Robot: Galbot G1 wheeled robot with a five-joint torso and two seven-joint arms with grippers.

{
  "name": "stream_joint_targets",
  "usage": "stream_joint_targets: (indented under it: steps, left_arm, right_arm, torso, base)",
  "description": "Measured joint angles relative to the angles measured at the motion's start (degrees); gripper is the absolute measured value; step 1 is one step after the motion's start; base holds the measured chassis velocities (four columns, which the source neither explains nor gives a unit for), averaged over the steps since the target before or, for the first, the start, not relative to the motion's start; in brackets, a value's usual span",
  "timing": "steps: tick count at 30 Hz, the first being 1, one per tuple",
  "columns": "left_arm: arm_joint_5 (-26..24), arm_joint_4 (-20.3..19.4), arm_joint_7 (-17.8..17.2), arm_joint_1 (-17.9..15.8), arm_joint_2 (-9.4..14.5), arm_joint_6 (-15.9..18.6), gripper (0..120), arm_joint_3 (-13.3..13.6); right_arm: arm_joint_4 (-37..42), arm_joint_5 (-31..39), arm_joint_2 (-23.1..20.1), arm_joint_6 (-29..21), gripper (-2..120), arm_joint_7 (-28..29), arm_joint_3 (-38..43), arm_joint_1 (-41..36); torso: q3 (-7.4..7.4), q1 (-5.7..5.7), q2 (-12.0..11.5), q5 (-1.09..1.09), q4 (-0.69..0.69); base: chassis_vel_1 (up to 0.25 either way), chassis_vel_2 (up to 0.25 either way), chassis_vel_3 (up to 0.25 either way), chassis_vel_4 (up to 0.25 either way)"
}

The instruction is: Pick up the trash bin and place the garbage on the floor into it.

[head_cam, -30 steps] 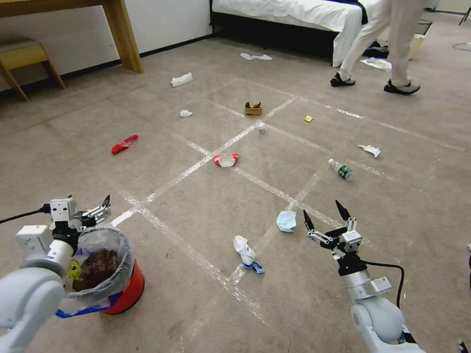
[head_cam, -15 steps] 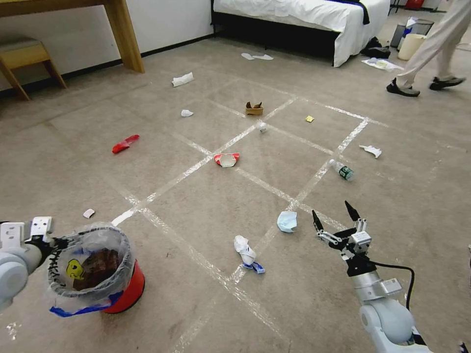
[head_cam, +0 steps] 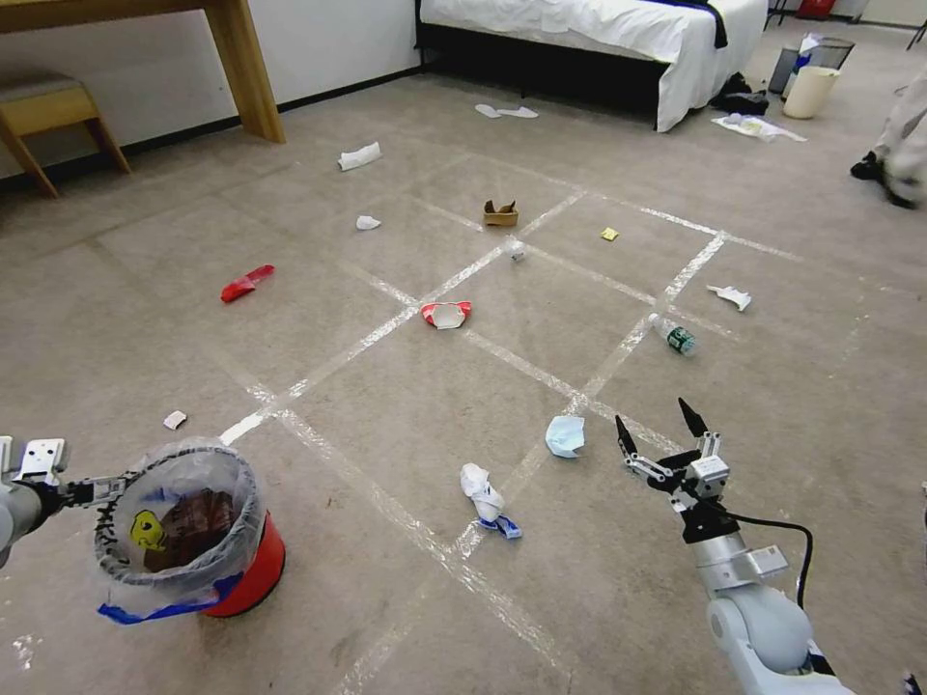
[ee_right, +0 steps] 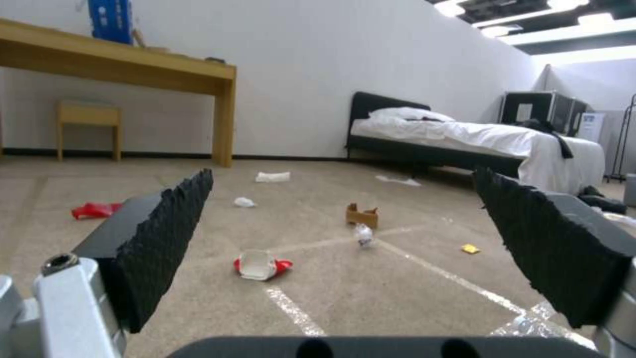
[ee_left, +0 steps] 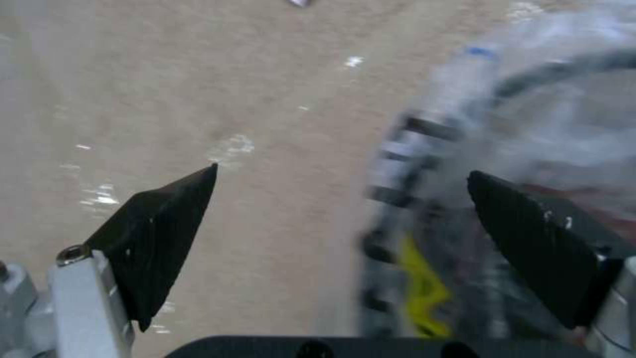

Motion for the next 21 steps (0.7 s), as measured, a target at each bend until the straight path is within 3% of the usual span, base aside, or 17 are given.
stream_joint_targets:
  steps: [4,11,21]
  left_arm:
    - [-2.9,-0.5,1.5,0.0,-0.3,0.1,100,0.5]
    - [3.5,4.4,9.3,0.2,-0.1,-1.3,100,2.2]
    - [4.6,8.1,14.2,-0.5,-0.6,-3.3,100,2.8]
  right_arm:
    - [-0.4,-0.1,0.1,0.0,100,0.0,0.0,0.0]
    - [-0.1,-0.2,0.5,-0.1,100,-0.3,0.1,-0.5]
    - [-0.4,-0.5,0.7,-0.1,100,-0.4,0.1,-0.5]
  torso:
    - [0.00,0.00,0.0,0.01,-0.01]
    - [0.00,0.00,0.0,0.00,0.00]
    - [0.00,0.00,0.0,0.00,0.01]
  base:
    - [0.000,0.000,0.000,0.000]
    - [0.000,0.000,0.000,0.000]
    - [0.000,0.000,0.000,0.000]
